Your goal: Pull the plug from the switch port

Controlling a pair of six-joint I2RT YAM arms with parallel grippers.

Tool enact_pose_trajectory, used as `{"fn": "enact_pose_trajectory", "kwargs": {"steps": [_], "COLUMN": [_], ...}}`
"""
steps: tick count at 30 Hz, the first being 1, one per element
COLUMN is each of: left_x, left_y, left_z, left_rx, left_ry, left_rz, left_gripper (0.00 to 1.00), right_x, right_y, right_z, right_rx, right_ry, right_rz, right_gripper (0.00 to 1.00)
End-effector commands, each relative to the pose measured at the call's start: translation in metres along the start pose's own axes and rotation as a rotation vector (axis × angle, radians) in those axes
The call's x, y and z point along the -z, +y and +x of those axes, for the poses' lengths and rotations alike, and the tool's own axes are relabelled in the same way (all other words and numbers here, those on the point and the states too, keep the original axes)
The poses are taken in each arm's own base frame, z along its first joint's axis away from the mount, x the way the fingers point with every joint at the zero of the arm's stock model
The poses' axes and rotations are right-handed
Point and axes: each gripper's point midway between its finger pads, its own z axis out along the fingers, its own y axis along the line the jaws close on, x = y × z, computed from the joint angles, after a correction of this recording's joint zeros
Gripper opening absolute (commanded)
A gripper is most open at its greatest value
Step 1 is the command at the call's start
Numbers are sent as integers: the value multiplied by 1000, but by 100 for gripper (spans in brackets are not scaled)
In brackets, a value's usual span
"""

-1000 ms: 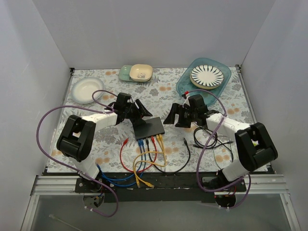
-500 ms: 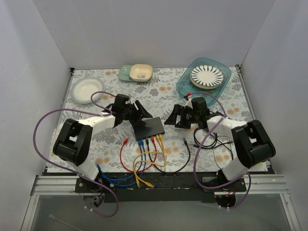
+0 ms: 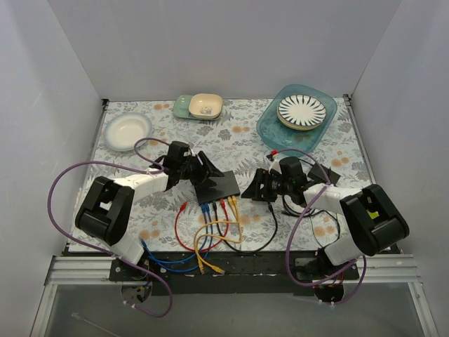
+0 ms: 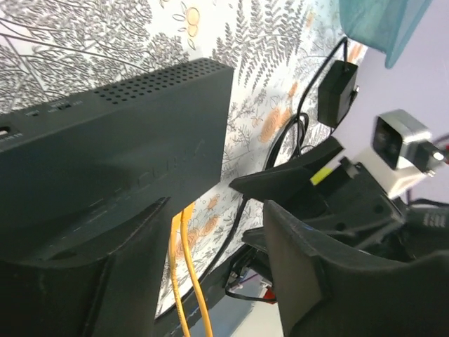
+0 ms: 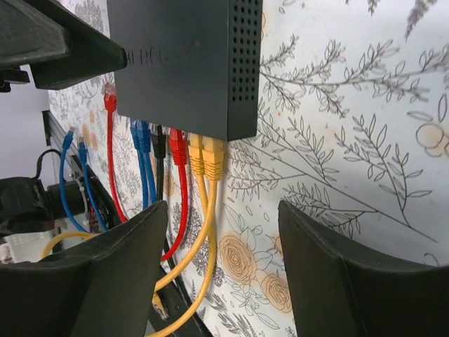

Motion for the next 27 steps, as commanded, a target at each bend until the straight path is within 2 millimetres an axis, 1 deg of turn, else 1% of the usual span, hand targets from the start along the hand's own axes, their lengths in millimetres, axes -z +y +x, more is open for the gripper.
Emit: {"fn": "enact_pose_trajectory", "kwargs": {"steps": [1, 3, 4, 5, 6, 7, 8, 9, 11, 12, 16, 21, 27], "left_x": [15, 15, 16, 16, 16, 15, 15, 15, 15, 15, 16, 17, 19], "left_y": [-6, 1, 0, 1, 2, 6, 6, 6, 9, 10, 19, 25, 30], "left_z": [16, 22, 23, 26, 26, 29, 31, 33, 35, 36, 39, 42, 45], "left_rx": [-31, -12, -14, -13, -12, 0, 0, 0, 5, 8, 13, 24, 24], "left_ry": [6, 18, 20, 24, 22, 29, 37, 49, 60, 60, 58, 65, 71], "left_rz": [59, 57, 65, 63, 62, 57, 63, 66, 57, 55, 31, 16, 5], "left_gripper": [49, 47, 44, 43, 41, 38, 37, 35, 34, 34, 34, 34, 34], "right_x": [0, -1, -2, -4, -8, -10, -12, -16, -22, -25, -34, -45, -52], "right_y": [24, 26, 26, 28, 25, 27, 29, 26, 27, 22, 19, 17, 15], "right_z": [-4, -3, -3, -6, -5, -5, -7, -5, -4, 0, 9, 10, 1], "right_rx": [-38, -72, -76, -74, -91, -91, -91, -98, -92, -109, -133, -155, -204], "right_ry": [-27, -26, -28, -31, -18, -9, -2, 12, 24, 45, 67, 79, 31], "right_rz": [-132, -151, -155, -163, -157, -163, -170, -161, -152, -135, -123, -117, -111], "right_gripper": [70, 69, 68, 68, 67, 66, 64, 64, 62, 61, 57, 55, 50]}}
